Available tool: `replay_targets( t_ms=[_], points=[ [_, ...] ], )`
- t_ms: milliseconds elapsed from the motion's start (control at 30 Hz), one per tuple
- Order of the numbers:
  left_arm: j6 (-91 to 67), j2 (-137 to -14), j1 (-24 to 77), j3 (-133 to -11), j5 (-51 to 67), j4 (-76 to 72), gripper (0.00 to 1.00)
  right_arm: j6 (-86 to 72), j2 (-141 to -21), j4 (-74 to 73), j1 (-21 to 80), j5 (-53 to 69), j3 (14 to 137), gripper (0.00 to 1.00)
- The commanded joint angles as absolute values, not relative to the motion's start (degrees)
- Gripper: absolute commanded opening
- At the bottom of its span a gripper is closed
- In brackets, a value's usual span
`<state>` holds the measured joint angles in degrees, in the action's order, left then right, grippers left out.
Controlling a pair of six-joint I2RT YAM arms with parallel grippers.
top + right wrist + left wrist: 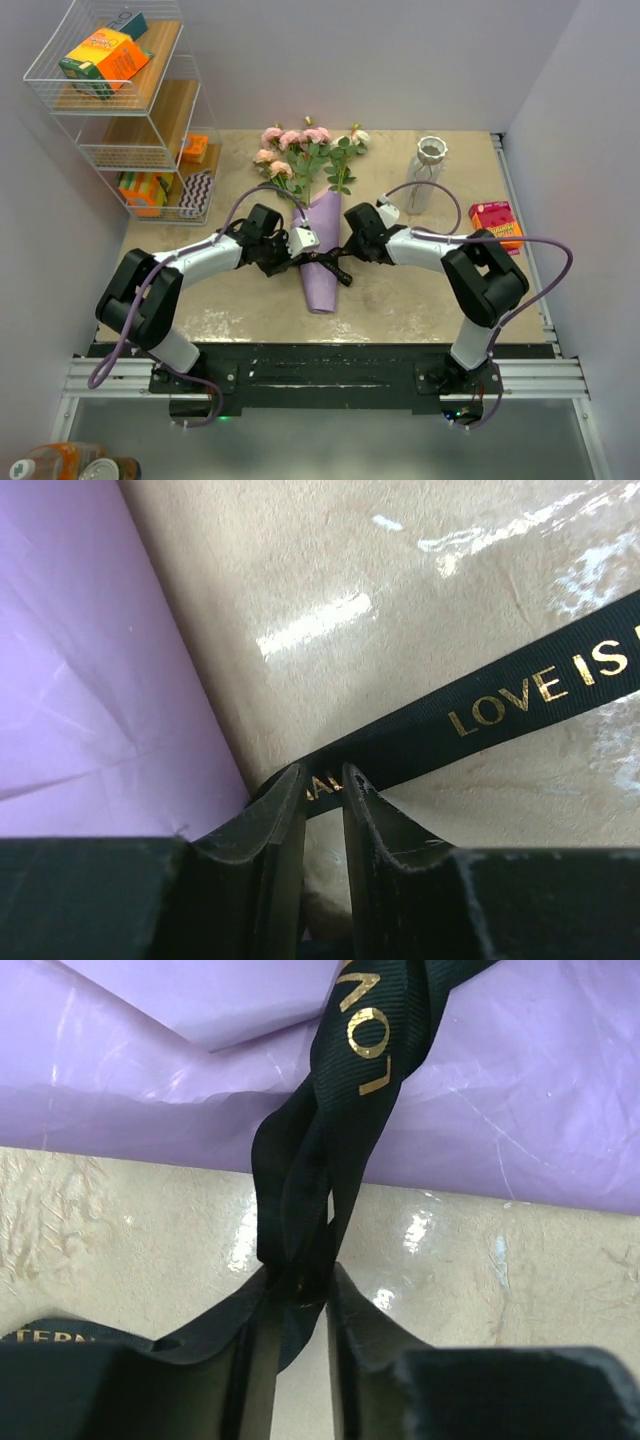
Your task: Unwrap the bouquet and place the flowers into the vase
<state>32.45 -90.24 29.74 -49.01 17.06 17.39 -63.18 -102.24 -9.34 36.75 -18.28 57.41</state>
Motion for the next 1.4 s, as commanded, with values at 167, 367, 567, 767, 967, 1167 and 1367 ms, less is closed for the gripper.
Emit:
replay_targets(
  t_ms=[167,367,567,767,967,1167,1367],
  points=[
    [31.29,-88.59,29.97,-50.36,16.26,16.52,0.15,-60.56,-94.93,12.82,36.91,-7.92,46.07,0.31],
    [31.2,-88.77,29.97,-50.71,16.08,17.05,0.13,-62.83,-91.32,23.37,36.83,-4.05,38.5,0.58],
    [31.2,-88.51,29.97,-51.42,15.91,18.02,0.12,-66.08,-94.21,34.52,36.91,1.84,35.86,0.58],
    [31.03,-88.33,29.97,-51.42,15.82,18.54,0.12,-67.06,-93.87,41.13,36.91,5.18,34.54,0.57],
    [30.06,-87.8,29.97,-51.77,16.78,19.16,0.11,-63.46,-87.99,36.57,37.0,4.39,34.63,0.57],
    [29.09,-88.15,29.88,-53.17,18.28,20.3,0.11,-62.58,-84.99,35.85,37.0,5.36,32.35,0.58],
    [29.0,-88.24,29.88,-53.88,18.37,21.27,0.1,-61.79,-85.87,34.81,36.91,6.94,32.87,0.57]
  ],
)
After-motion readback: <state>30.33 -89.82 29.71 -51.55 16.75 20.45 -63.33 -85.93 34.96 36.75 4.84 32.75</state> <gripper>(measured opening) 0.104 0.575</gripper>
